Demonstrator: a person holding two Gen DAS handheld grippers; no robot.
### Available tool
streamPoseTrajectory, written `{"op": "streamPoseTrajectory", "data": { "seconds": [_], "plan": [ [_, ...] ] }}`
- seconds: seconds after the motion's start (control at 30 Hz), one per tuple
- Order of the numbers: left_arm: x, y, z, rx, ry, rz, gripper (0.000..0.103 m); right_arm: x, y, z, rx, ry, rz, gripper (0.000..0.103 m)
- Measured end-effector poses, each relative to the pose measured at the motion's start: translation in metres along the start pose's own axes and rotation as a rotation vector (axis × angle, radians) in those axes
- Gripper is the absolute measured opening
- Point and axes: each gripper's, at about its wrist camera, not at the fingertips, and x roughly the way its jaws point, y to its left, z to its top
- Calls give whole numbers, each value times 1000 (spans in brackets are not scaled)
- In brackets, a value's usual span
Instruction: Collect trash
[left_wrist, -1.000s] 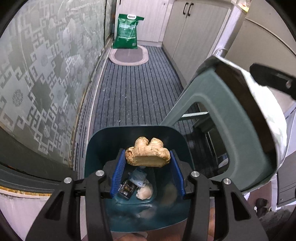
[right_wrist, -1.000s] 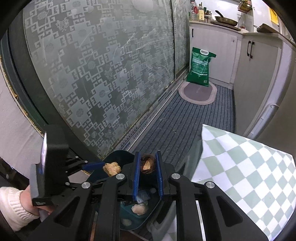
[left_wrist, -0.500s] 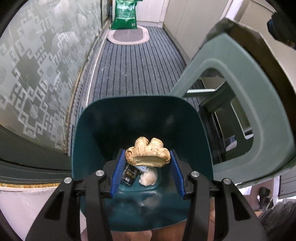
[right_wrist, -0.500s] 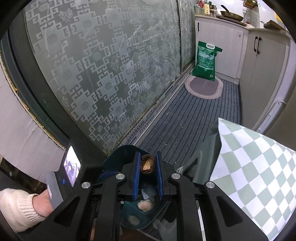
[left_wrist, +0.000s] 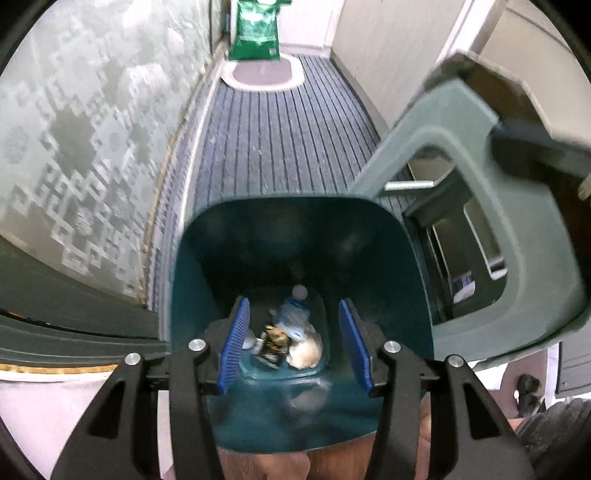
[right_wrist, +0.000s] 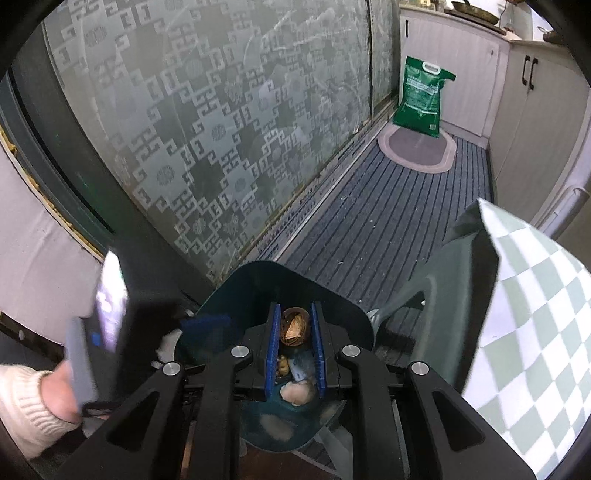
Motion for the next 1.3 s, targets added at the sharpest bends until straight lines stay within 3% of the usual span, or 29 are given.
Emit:
{"op": "streamPoseTrajectory", "data": {
  "seconds": [0.47, 0.77, 0.97, 1.07, 1.3],
  "plan": [
    [-96, 22, 18, -82, -240, -6, 37, 49, 16, -10, -17, 103, 12, 16],
    [-127, 21, 17, -67, -305, -16, 26, 86, 28, -26, -51, 192, -4, 16],
    [-144, 22, 11, -59, -336, -25, 26, 115, 35, -41, -75, 266, -29, 17],
    [-151, 23, 9, -61, -348, -22, 26, 128, 35, -50, -90, 317, -46, 33],
    [-165, 21, 9, -61, -376, -14, 26, 127, 39, -54, -103, 318, -50, 33]
  ]
}}
